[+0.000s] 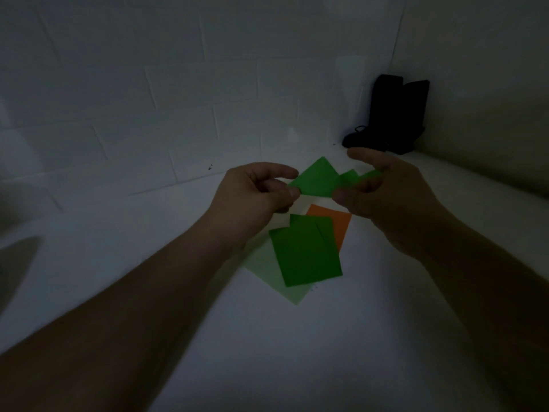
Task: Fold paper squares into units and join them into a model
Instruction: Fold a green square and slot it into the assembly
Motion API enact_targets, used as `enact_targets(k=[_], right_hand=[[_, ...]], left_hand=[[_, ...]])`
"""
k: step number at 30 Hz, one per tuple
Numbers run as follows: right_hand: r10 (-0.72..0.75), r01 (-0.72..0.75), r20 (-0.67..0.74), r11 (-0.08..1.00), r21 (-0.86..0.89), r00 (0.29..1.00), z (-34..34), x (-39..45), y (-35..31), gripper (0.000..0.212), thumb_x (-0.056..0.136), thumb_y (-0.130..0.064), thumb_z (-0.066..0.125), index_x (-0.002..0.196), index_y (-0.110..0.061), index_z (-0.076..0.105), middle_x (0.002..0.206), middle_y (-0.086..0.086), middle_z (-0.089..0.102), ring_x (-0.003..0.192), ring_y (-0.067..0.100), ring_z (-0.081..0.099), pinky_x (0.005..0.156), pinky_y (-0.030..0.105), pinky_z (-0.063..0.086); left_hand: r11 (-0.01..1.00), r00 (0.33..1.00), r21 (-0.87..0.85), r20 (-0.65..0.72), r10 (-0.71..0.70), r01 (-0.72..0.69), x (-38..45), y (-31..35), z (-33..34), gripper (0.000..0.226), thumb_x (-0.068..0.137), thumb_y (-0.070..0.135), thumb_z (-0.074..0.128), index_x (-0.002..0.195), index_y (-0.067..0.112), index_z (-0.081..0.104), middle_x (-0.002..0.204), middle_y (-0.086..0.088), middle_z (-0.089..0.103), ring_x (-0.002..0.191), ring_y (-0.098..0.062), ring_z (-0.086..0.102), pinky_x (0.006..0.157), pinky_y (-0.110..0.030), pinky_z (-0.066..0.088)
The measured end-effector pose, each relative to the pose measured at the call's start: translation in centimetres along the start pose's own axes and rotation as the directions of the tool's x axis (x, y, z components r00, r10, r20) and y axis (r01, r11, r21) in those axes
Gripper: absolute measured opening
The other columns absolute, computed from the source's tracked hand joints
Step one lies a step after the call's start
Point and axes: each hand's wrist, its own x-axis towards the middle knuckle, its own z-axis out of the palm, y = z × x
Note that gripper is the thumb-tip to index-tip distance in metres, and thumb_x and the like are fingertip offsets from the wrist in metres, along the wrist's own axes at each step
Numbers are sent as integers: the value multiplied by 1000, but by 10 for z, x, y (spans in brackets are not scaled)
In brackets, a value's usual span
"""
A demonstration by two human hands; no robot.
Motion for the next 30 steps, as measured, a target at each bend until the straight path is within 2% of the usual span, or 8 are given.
enact_targets(k=[2, 5, 10, 14, 18, 21, 27, 30], right_hand=[[-4, 4, -11, 1000, 17, 1000, 0, 1, 1, 81, 66, -15, 84, 139, -29, 54, 59, 0, 66, 70, 18, 69, 84, 46, 62], [-13, 13, -31, 1000, 6, 999, -1, 1, 3, 75, 75, -9, 84, 140, -29, 54, 64, 0, 72, 71, 13, 72, 77, 32, 61], [-18, 18, -55, 1000, 2, 998, -4, 5, 6, 58, 78, -11, 83, 129, -28, 60, 63, 0, 59, 65, 13, 64, 77, 38, 60], [0, 0, -4, 999, 51, 1000, -7, 6, 6, 63, 79, -7, 81, 134, -24, 57, 60, -4, 69, 65, 8, 70, 75, 33, 57], [49, -55, 59, 993, 101, 997, -7, 7, 6, 66, 82, 1, 76, 141, -19, 54, 88, 10, 77, 87, 24, 75, 80, 37, 62], [59, -64, 53, 993, 96, 997, -5, 8, 6, 66, 83, 2, 76, 142, -16, 53, 90, 14, 77, 95, 32, 73, 87, 45, 61], [119, -119, 14, 987, 108, 993, -10, 11, 2, 75, 81, 1, 77, 147, -14, 46, 94, 15, 72, 93, 30, 72, 85, 42, 62], [130, -131, 17, 987, 95, 991, -13, 12, 2, 76, 83, 2, 75, 149, -15, 44, 89, 11, 74, 84, 23, 73, 81, 37, 63]], left_hand=[[1000, 1000, -2, -4, -8, 8, 0, 0, 0, 21, 86, -2, 76, 96, 16, 76, 73, -7, 71, 70, -19, 69, 79, -37, 62], [1000, 1000, -10, -17, -15, 15, 0, 0, 1, 20, 86, -3, 75, 95, 14, 76, 74, -7, 72, 71, -20, 70, 79, -37, 62], [998, 999, -39, -22, -44, 43, 1, 1, 0, 18, 85, -2, 77, 95, 12, 75, 71, -5, 71, 71, -20, 70, 77, -34, 62], [998, 998, -41, -28, -53, 52, 1, 0, 0, 15, 85, -1, 77, 94, 11, 75, 74, -6, 73, 73, -20, 71, 78, -35, 63], [997, 997, -52, -41, -65, 63, 2, -2, -1, 14, 88, -1, 75, 96, 9, 75, 76, -7, 74, 74, -19, 71, 79, -34, 63], [994, 995, -66, -33, -92, 90, 5, -3, -4, 17, 90, -3, 71, 100, 11, 74, 79, -8, 75, 76, -19, 73, 79, -33, 63], [988, 992, -86, 6, -127, 127, 4, -2, -3, 25, 93, -4, 66, 114, 10, 70, 84, -16, 76, 83, -24, 74, 86, -35, 62], [985, 989, -96, 20, -145, 146, 4, -2, -4, 28, 96, -6, 62, 119, 10, 67, 89, -19, 76, 82, -22, 73, 86, -35, 62]])
